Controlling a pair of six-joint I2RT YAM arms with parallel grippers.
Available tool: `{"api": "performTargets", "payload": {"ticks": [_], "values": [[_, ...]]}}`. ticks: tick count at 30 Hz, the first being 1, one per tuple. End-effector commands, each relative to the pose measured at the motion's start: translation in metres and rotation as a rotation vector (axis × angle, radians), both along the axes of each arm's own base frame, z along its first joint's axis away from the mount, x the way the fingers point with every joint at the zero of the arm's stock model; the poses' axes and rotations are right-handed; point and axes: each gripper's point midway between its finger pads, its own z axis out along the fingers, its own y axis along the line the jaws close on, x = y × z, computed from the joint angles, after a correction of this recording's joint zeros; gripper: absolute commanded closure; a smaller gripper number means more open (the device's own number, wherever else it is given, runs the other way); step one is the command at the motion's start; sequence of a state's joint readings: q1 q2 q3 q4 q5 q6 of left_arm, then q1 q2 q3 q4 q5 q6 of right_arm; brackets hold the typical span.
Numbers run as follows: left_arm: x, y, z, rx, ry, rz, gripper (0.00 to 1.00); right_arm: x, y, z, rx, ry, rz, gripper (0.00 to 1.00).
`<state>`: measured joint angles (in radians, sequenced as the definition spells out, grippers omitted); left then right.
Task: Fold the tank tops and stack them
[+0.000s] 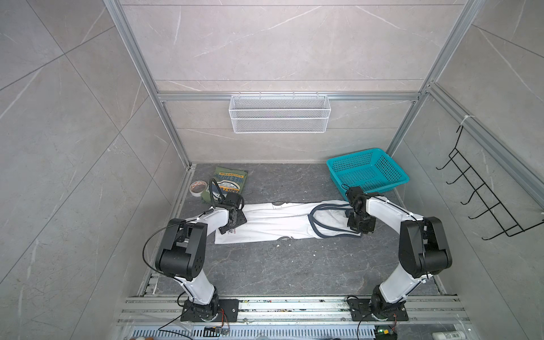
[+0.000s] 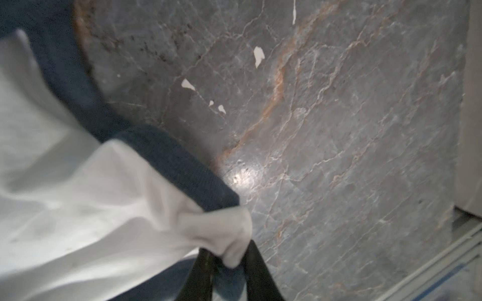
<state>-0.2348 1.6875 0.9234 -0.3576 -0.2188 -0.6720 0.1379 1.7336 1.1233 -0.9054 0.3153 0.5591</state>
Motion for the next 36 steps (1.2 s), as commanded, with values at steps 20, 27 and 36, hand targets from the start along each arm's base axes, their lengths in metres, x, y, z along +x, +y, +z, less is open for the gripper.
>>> {"api": "performTargets", "payload": {"ticks": [20,27,36], "values": [[-0.027,0.011,-0.021,0.014,0.116,0.001,0.18,-0.042,0.011,0.021,-0.1,0.011,0.122,0.45],[-0.026,0.01,-0.021,0.011,0.115,-0.001,0.18,-0.022,0.007,0.005,-0.159,0.022,0.097,0.45],[-0.027,0.01,-0.021,0.01,0.114,-0.002,0.18,0.008,-0.016,0.01,-0.252,-0.018,0.042,0.48]]}}
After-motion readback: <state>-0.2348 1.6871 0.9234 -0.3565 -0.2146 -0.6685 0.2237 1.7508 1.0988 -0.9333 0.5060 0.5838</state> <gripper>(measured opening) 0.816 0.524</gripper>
